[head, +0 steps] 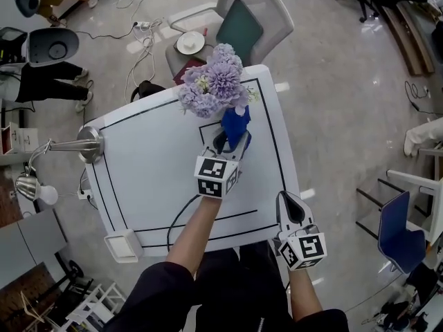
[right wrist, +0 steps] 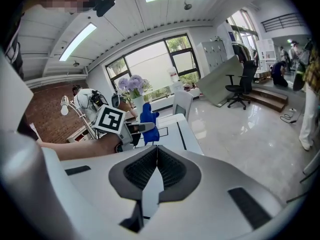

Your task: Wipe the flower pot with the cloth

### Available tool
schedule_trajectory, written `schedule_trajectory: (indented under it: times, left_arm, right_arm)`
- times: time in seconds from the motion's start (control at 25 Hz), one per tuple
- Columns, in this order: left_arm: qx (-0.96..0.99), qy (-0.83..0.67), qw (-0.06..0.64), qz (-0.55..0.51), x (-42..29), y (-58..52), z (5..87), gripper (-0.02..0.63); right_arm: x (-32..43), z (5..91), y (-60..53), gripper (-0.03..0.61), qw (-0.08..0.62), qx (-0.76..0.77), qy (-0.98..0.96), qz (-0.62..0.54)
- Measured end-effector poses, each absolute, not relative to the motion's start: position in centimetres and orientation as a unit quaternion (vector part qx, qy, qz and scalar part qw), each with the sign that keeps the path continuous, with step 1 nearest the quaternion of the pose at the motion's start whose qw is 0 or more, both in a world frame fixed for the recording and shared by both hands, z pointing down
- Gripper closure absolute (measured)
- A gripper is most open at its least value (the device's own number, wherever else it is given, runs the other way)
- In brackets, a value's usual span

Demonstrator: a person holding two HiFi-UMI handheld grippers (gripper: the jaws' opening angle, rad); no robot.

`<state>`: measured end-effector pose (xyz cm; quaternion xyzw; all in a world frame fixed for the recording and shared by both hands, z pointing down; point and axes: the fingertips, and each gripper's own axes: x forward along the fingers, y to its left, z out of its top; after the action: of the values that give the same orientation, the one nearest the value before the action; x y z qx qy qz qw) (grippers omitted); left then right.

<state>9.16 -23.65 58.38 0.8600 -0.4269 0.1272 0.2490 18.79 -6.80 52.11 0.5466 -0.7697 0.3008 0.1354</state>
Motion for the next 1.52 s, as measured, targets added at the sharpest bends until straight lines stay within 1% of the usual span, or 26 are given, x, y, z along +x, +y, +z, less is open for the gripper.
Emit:
schedule_trajectory:
  times: [0.08,0.16,0.28,0.48,0.64,0.76,1.04,1.24,1.52]
  left_arm:
    - [0.866,-0.439,0.206,0.123,7.6,-23.1,56.3,0.457]
    - [0.863,-0.454,0.183,0.126,6.1,-23.2,55.2,0.457]
    - [0.858,-0.451,0.204,0.139,5.0,-23.6,56.7,0.457]
    - [0.844,-0.439,0.255,0.173,3.8,-23.2,61.7,0.457]
    - [0.841,-0.435,0.264,0.184,2.8,-21.3,62.1,0.457]
    - [0.848,-0.435,0.247,0.172,1.8,-19.2,59.5,0.457]
    - [0.87,-0.44,0.185,0.126,-0.3,-13.9,49.7,0.457]
    - [0.867,-0.456,0.174,0.101,-2.1,-9.8,45.3,0.457]
    - [0.85,-0.489,0.176,0.087,-4.5,-5.5,42.5,0.457]
  right_arm:
    - [18.1,52.1,-6.9,0.569,0.135,0.542,-0.774,0.299]
    - [17.5,52.0,-7.0,0.569,0.136,0.538,-0.777,0.298]
    - [16.8,51.9,-6.7,0.569,0.136,0.536,-0.778,0.298]
    - [15.8,51.4,-6.1,0.569,0.138,0.535,-0.781,0.292]
    - [15.1,50.3,-5.9,0.569,0.134,0.535,-0.786,0.28]
    - [13.9,48.9,-5.8,0.569,0.131,0.526,-0.797,0.267]
    - [10.0,44.6,-6.0,0.569,0.113,0.488,-0.833,0.235]
    - [6.0,41.6,-6.2,0.571,0.102,0.451,-0.862,0.207]
    - [2.2,38.9,-5.9,0.571,0.107,0.404,-0.892,0.172]
